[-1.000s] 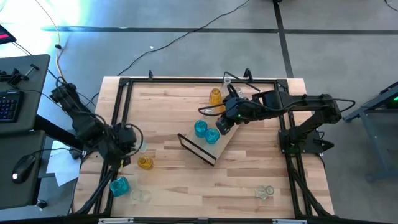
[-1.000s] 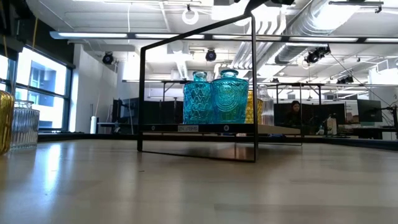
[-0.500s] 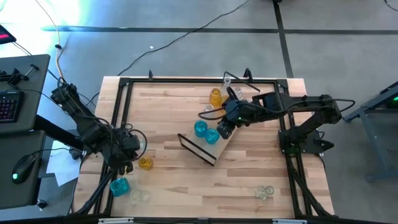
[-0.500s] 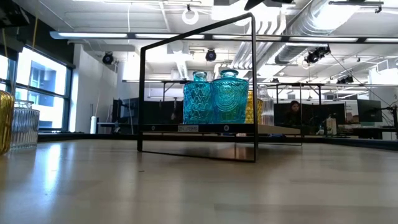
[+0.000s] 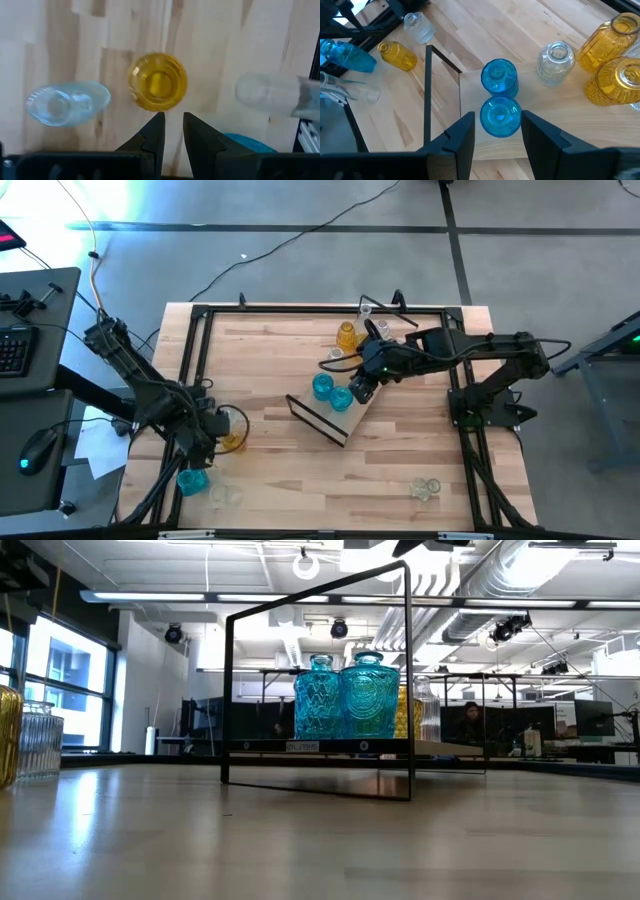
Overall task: Sort vases onto shelf
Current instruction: Put the yellow vase on the shelf and align with the other yellow vase
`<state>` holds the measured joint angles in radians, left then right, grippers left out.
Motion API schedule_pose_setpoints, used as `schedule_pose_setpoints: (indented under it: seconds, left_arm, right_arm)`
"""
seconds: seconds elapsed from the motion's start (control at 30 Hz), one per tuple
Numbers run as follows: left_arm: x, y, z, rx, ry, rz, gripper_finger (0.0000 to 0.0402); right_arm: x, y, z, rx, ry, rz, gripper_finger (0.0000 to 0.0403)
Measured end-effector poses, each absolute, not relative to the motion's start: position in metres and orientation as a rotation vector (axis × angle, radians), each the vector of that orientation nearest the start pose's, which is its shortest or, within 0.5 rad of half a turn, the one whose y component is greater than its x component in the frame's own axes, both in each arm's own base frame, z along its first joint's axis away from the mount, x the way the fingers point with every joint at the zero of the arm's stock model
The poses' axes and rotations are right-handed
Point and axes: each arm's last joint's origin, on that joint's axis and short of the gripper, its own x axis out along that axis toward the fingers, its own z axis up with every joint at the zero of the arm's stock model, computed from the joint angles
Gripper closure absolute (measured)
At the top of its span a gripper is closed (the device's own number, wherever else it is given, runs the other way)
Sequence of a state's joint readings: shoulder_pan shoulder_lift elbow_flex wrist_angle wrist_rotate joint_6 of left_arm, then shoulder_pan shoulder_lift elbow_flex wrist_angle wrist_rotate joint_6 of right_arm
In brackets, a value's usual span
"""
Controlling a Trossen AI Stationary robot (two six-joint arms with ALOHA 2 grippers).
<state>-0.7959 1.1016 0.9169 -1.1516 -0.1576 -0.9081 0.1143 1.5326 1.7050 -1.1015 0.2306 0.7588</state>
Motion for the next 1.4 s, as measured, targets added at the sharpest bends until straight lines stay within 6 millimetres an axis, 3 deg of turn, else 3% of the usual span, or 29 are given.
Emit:
schedule_pose_setpoints:
  seconds: [0.3, 0.77, 1.4]
  left_arm:
    - [0.139, -0.136, 0.250, -0.096, 1.233, 0.021, 0.0335]
    - [0.142, -0.136, 0.249, -0.090, 1.222, 0.048, 0.0245]
    - [0.143, -0.135, 0.249, -0.096, 1.221, 0.054, 0.0243]
  right_arm:
    - [0.297, 0.029, 0.392, 0.536, 0.825, -0.435, 0.0263]
    - [0.297, 0.029, 0.391, 0.525, 0.831, -0.432, 0.0263]
    - [0.296, 0.029, 0.391, 0.511, 0.847, -0.404, 0.0263]
